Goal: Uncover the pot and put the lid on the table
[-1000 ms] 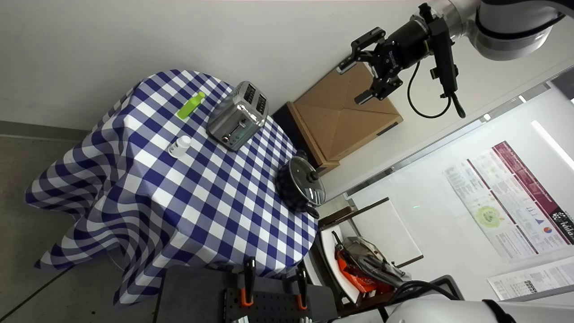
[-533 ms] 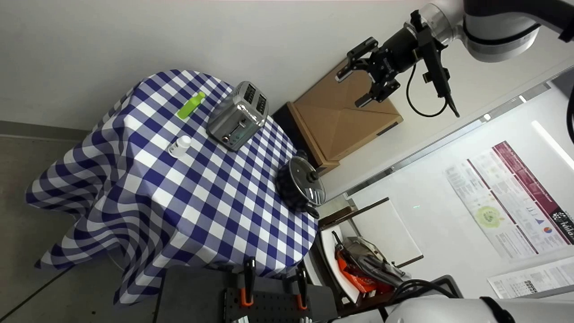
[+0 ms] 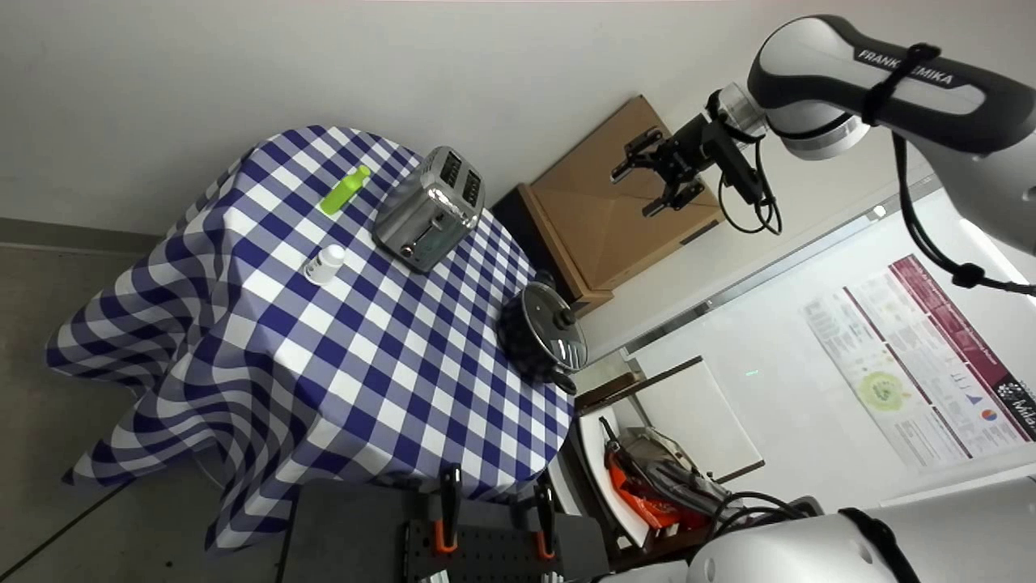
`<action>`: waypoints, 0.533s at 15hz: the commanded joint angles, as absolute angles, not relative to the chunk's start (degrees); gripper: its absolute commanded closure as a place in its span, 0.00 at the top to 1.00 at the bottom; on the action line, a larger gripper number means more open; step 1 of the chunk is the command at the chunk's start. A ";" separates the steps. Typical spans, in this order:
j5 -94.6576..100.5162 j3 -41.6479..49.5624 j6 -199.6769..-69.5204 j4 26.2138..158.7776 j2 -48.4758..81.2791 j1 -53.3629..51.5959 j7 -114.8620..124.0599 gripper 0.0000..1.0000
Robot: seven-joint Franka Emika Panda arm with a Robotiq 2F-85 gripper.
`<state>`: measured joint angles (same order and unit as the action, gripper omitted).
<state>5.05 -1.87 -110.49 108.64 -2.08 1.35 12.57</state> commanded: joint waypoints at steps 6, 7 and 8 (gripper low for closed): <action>2.38 5.30 -111.09 95.89 15.60 7.20 1.42 1.00; 1.54 5.57 -111.49 95.67 17.23 7.94 -0.04 1.00; 1.19 5.70 -111.34 95.13 18.50 8.40 -0.81 1.00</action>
